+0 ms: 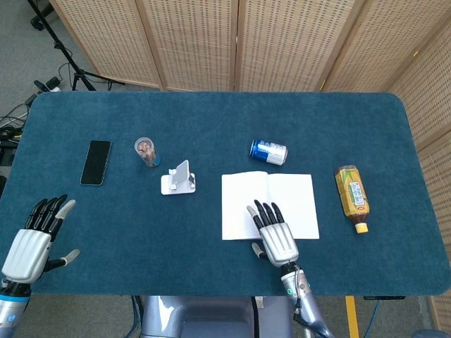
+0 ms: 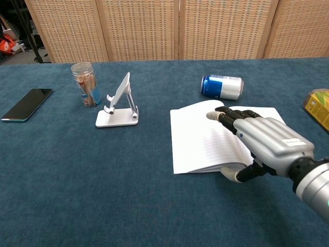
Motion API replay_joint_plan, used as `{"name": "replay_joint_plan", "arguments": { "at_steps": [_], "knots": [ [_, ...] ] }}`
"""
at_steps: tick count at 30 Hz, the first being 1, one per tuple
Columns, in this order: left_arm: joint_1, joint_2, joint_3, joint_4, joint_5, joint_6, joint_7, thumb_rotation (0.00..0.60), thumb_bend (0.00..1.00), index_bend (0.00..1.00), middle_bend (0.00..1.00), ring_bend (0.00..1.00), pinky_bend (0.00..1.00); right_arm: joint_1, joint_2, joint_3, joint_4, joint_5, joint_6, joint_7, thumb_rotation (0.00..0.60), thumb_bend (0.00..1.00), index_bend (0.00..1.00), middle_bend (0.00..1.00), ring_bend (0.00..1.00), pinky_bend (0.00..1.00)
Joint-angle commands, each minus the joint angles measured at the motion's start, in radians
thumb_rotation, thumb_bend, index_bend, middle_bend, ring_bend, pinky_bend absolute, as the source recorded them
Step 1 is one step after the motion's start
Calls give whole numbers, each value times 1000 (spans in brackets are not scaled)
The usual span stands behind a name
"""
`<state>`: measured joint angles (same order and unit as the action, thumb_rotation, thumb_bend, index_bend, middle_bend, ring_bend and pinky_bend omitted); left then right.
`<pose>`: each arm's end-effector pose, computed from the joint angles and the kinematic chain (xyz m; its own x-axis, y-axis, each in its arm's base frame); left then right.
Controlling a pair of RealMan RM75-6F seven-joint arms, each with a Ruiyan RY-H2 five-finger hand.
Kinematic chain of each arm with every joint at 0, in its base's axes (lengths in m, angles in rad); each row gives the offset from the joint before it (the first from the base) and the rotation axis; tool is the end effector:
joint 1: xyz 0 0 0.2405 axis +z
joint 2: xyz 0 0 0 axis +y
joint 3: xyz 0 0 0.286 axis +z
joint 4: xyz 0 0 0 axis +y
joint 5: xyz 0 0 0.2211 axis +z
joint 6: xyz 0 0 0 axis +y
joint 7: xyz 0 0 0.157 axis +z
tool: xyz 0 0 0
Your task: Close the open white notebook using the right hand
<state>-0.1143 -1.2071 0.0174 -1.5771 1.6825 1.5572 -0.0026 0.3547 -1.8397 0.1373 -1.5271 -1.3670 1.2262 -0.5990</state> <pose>-0.3104 0.1887 0.1245 0.3499 -0.0088 0.9367 0.9138 -0.2169 -0.3434 -0.1713 -0.2561 -0.0878 0.3762 -0.1596 0.9127 -0.9053 -0.2730 0.3255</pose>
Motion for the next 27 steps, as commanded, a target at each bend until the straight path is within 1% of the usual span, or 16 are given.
{"name": "replay_joint_plan", "arguments": {
  "at_steps": [1,12,27],
  "knots": [
    [-1,0,0,0,-1,-1,-1,600,0,0,0,0,0,8,-11,5,16,6,-3,8,600,337,0,0,0,0],
    [-2,-1,2,0,1,-4,2,600,0,0,0,0,0,30,-35,11,61,15,-8,35,600,337,0,0,0,0],
    [-2,-2,2,0,0,-5,2,600,0,0,0,0,0,42,-45,1,82,43,-19,41,600,337,0,0,0,0]
  ]
}}
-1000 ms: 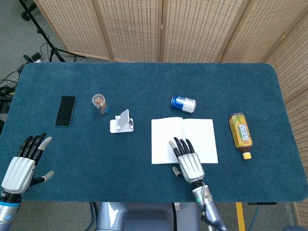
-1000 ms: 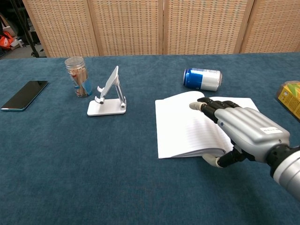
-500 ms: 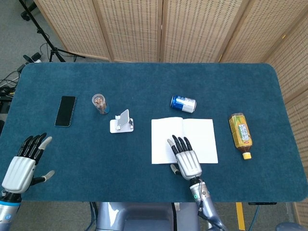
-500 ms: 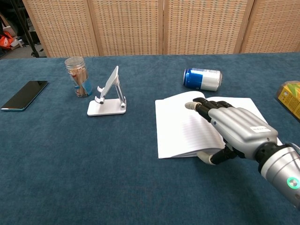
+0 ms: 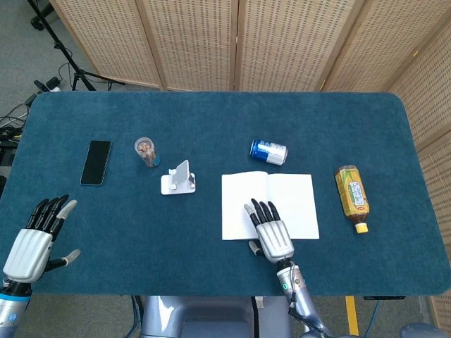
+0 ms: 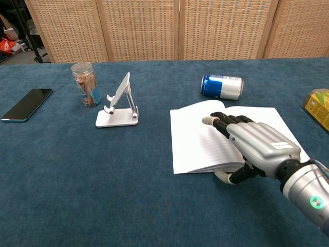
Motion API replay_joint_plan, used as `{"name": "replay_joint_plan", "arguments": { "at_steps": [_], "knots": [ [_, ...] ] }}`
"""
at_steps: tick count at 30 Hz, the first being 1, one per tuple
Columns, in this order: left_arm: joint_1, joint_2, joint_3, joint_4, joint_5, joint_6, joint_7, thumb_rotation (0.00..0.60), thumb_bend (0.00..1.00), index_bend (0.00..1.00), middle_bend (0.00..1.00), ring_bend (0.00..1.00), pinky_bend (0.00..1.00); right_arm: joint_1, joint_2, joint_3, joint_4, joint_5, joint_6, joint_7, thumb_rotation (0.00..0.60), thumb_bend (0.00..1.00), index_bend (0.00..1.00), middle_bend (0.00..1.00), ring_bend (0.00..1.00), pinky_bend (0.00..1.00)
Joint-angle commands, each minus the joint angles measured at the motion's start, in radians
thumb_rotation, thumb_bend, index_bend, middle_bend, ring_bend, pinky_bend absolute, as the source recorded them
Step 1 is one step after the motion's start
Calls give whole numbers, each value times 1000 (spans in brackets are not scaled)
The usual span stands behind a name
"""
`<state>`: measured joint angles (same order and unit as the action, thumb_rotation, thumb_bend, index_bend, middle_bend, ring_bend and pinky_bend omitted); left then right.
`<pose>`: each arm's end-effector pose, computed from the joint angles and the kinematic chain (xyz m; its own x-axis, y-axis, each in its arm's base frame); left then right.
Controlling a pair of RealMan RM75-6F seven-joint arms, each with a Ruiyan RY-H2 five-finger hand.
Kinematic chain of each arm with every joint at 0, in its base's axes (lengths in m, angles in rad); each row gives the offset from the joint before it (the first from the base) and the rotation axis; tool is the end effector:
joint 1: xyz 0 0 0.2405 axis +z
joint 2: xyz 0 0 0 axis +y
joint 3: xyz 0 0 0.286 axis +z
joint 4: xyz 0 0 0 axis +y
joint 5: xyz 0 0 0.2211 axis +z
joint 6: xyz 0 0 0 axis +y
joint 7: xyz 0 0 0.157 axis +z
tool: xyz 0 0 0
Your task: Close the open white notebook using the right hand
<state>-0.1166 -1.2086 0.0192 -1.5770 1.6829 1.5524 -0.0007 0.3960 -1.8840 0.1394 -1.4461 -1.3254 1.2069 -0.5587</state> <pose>-0.3102 0.1890 0.1230 0.3515 -0.0034 0.9362 0.9131 -0.2194 -0.3437 -0.1730 -0.2658 -0.1051 0.3697 -0.1877 0.9100 -0.9110 -0.2659 0.3153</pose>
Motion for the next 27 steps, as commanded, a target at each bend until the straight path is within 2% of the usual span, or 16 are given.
{"name": "replay_joint_plan", "arguments": {
  "at_steps": [1,27],
  "knots": [
    [0,0,0,0,0,-1,0,600,0,0,0,0,0,1,-2,-1,3,4,0,1,600,337,0,0,0,0],
    [1,1,4,-1,9,5,-1,600,0,0,0,0,0,30,-32,0,45,42,-25,8,600,337,0,0,0,0]
  ]
}}
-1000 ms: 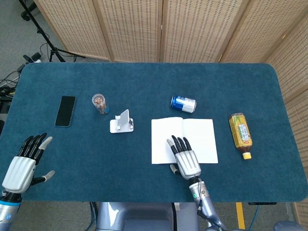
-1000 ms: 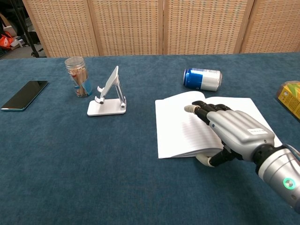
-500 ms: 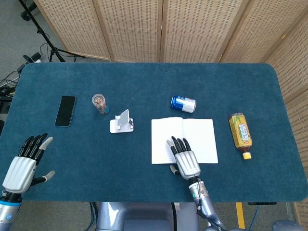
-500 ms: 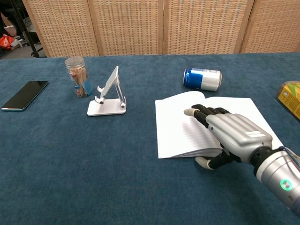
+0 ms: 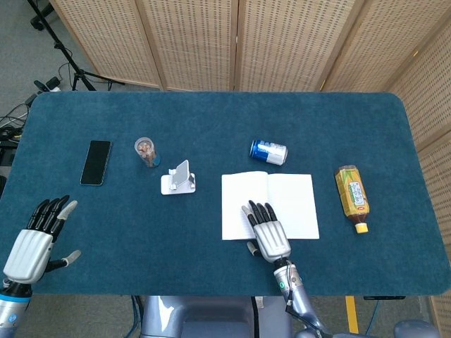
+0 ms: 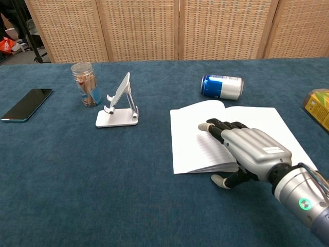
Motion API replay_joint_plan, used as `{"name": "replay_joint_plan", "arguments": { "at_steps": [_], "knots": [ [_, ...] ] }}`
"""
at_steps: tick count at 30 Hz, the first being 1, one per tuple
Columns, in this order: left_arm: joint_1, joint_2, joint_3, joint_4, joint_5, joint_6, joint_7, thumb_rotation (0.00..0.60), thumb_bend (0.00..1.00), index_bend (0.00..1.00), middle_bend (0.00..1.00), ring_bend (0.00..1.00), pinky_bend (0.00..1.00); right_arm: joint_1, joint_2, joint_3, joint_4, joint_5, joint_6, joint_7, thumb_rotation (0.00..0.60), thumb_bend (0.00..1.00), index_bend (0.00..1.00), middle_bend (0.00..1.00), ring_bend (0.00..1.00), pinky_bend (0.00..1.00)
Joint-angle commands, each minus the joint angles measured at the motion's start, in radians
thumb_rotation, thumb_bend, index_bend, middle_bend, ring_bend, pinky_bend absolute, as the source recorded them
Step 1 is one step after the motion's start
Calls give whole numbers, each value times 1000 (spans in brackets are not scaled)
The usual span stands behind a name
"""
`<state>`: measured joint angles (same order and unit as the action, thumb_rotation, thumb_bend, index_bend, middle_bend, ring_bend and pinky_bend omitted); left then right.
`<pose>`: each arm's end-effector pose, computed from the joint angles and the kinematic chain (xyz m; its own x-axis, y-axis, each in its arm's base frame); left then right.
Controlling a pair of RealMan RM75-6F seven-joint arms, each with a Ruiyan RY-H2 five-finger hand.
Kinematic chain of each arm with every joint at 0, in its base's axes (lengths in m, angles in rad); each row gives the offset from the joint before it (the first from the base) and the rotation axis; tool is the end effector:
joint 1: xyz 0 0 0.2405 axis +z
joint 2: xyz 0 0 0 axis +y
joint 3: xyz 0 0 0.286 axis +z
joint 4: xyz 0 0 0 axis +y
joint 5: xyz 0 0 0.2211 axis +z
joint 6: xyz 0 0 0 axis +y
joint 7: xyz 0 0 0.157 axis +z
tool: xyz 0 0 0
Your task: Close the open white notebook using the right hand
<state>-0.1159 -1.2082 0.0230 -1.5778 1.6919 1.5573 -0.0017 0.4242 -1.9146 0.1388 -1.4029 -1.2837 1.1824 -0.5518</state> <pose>-0.3090 0.1877 0.1228 0.3498 -0.0039 0.9368 0.9120 -0.2275 -0.3414 -0.1721 -0.2701 -0.1187 0.3724 -0.2217 0.9012 -0.9129 -0.2624 0.3127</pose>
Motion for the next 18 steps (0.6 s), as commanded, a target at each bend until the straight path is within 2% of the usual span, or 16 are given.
{"name": "replay_joint_plan", "arguments": {
  "at_steps": [1,13,18],
  "knots": [
    [0,0,0,0,1,1,0,600,0,0,0,0,0,4,-4,1,4,-1,0,2,600,337,0,0,0,0],
    [-1,-1,2,0,3,0,0,600,0,0,0,0,0,16,-20,9,27,10,-1,5,600,338,0,0,0,0],
    [-1,-1,3,0,6,0,0,600,0,0,0,0,0,19,-24,13,36,12,5,8,600,368,0,0,0,0]
  ]
}}
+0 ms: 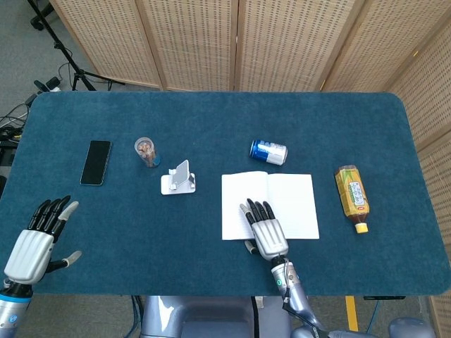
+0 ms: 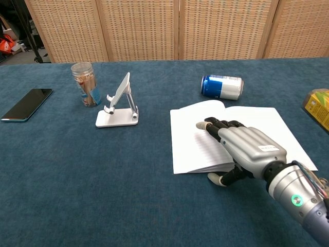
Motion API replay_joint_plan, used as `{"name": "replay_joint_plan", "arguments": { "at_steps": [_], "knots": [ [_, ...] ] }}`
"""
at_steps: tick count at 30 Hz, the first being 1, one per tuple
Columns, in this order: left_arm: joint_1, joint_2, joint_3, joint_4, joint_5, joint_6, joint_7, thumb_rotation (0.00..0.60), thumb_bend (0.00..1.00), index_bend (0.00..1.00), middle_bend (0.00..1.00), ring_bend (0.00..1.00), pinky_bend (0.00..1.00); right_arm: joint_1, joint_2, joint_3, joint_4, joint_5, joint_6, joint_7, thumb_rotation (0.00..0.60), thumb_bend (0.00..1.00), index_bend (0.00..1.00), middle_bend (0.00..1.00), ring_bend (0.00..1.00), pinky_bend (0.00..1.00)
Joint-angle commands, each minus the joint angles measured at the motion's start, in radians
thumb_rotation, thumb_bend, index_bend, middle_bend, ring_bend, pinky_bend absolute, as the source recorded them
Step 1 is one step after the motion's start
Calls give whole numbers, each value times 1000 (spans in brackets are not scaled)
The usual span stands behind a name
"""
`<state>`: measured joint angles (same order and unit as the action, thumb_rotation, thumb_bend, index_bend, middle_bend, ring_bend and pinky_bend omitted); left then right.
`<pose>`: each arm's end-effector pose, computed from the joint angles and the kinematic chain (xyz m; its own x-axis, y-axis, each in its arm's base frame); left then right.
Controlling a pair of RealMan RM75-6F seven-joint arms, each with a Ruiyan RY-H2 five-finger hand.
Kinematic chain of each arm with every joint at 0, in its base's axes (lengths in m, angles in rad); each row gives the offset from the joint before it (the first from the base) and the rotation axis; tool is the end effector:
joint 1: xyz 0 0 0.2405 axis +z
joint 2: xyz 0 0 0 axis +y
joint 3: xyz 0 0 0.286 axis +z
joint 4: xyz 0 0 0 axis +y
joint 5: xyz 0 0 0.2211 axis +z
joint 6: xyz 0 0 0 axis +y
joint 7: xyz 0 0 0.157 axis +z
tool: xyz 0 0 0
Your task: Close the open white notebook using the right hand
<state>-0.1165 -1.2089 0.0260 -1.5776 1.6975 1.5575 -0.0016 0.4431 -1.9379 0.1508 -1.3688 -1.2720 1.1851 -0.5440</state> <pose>-0.3082 0.1870 0.1219 0.3497 -0.0013 0.9369 0.9108 -0.2335 -0.3403 -0.1694 -0.2768 -0.1232 0.3689 -0.2125 0.9049 -0.9149 -0.2549 0.3131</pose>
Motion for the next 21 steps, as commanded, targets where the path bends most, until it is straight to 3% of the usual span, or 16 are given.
{"name": "replay_joint_plan", "arguments": {
  "at_steps": [1,8,21],
  "knots": [
    [0,-1,0,0,0,0,0,600,0,0,0,0,0,1,-2,4,3,0,7,1,600,384,0,0,0,0],
    [0,-2,2,-1,2,-1,3,600,0,0,0,0,0,-3,-6,12,5,1,32,0,600,517,0,0,0,0],
    [-1,-4,4,-1,5,-3,7,600,0,0,0,0,0,-18,7,16,-16,9,67,0,600,613,0,0,0,0]
  ]
}}
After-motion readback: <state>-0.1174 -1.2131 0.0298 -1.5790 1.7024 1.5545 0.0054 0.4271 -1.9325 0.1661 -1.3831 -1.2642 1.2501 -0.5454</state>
